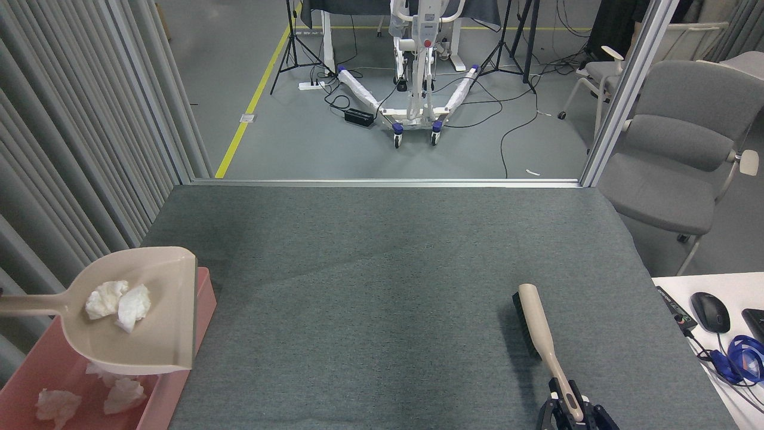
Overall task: Sweep and dump garbage into bin
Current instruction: 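Tilt the dustpan with the left gripper to dump the tissue into the bin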
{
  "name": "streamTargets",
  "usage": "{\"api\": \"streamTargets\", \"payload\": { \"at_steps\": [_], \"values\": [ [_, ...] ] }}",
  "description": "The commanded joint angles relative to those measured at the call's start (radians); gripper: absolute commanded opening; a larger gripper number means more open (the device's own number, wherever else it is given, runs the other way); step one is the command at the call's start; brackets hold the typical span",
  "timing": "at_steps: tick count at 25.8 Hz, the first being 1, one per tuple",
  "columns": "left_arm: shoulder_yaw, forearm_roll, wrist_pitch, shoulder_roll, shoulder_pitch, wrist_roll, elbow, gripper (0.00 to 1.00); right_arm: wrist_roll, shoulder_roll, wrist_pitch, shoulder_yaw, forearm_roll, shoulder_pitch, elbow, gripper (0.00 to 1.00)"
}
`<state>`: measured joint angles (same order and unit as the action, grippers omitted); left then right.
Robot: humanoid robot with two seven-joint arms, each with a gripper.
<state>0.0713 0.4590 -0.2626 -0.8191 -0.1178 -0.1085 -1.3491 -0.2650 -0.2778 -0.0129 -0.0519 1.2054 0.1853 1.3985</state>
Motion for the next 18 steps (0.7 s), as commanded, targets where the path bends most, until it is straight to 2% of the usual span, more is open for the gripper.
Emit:
{"api": "streamTargets", "payload": {
  "at_steps": [1, 4, 6, 10, 12, 13, 17, 18],
  "values": [
    [0.071, 0.003, -0.017, -0.020, -0.025, 0.003, 0.047, 0.00, -0.002, 0.005, 0.013, -0.002, -0.001, -0.001, -0.001, 0.18],
    [0.090, -0.014, -0.050, -0.021, -0.043, 0.003, 0.107, 0.00, -0.013, 0.005, 0.014, -0.003, 0.000, -0.001, -0.001, 0.18],
    [0.096, -0.069, -0.058, -0.038, -0.053, -0.002, 0.122, 0.00, -0.014, 0.005, 0.014, -0.003, 0.000, -0.001, -0.001, 0.20],
    [0.142, -0.373, -0.021, -0.052, -0.056, -0.023, 0.131, 0.00, -0.014, 0.005, 0.014, -0.006, 0.000, 0.002, 0.000, 0.22],
    [0.171, -0.450, -0.021, -0.052, -0.059, -0.045, 0.119, 0.00, -0.016, 0.005, 0.014, -0.005, 0.000, 0.002, 0.000, 0.24],
    [0.183, -0.468, -0.021, -0.052, -0.059, -0.057, 0.111, 0.00, -0.016, 0.005, 0.014, -0.005, 0.000, 0.003, 0.000, 0.27],
    [0.202, -0.484, -0.018, -0.054, -0.066, -0.091, 0.094, 0.00, -0.016, 0.006, 0.019, -0.005, 0.000, 0.005, 0.000, 0.55],
    [0.202, -0.479, -0.020, -0.054, -0.066, -0.091, 0.091, 0.00, -0.016, 0.006, 0.025, -0.005, 0.000, 0.006, 0.002, 0.67]
  ]
}}
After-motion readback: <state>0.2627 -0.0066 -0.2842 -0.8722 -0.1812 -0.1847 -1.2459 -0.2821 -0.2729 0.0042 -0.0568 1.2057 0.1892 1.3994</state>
